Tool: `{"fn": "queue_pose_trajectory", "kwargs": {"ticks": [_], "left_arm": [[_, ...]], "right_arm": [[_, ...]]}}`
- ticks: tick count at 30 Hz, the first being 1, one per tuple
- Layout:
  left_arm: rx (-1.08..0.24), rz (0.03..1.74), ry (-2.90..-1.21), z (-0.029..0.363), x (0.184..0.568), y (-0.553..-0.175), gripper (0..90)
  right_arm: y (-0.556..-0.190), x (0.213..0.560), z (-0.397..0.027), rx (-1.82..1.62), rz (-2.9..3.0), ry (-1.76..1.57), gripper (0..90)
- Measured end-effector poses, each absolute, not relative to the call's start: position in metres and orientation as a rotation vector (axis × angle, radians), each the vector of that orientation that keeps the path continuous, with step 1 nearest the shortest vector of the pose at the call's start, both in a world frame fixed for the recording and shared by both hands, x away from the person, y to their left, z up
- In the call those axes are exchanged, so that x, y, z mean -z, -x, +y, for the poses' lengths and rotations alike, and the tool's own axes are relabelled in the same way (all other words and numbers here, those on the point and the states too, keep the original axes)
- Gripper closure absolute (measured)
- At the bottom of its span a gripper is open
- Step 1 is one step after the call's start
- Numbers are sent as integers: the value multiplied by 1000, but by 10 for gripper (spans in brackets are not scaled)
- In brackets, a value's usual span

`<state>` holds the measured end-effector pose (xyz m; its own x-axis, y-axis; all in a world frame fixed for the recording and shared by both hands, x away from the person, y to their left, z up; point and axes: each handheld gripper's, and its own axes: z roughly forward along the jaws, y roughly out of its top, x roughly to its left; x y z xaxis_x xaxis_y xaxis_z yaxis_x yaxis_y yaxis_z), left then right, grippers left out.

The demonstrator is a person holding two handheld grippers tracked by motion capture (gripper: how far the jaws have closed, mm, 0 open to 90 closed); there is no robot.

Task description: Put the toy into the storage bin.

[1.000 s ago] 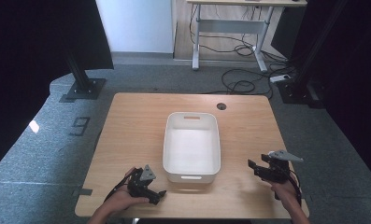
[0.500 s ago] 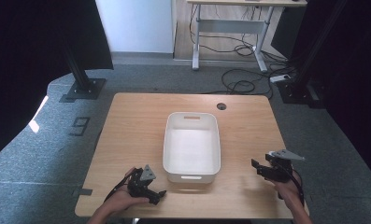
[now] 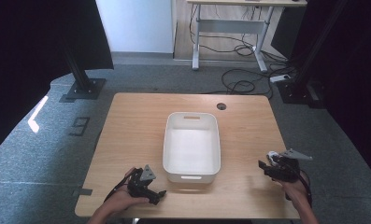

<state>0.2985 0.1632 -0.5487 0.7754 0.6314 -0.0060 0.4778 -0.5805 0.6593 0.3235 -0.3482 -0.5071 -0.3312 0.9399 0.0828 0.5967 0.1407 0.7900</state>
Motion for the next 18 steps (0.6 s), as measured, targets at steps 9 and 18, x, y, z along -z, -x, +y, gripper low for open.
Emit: {"fn": "queue_pose_trajectory", "kwargs": {"ticks": [9, 18], "left_arm": [[-302, 822, -2302, 163, 549, -299, 0], [-301, 823, -2302, 163, 549, -298, 0]], "right_arm": [[-326, 510, -357, -1024, 1973, -1503, 285], [-328, 513, -362, -1002, 1961, -1525, 289]]}}
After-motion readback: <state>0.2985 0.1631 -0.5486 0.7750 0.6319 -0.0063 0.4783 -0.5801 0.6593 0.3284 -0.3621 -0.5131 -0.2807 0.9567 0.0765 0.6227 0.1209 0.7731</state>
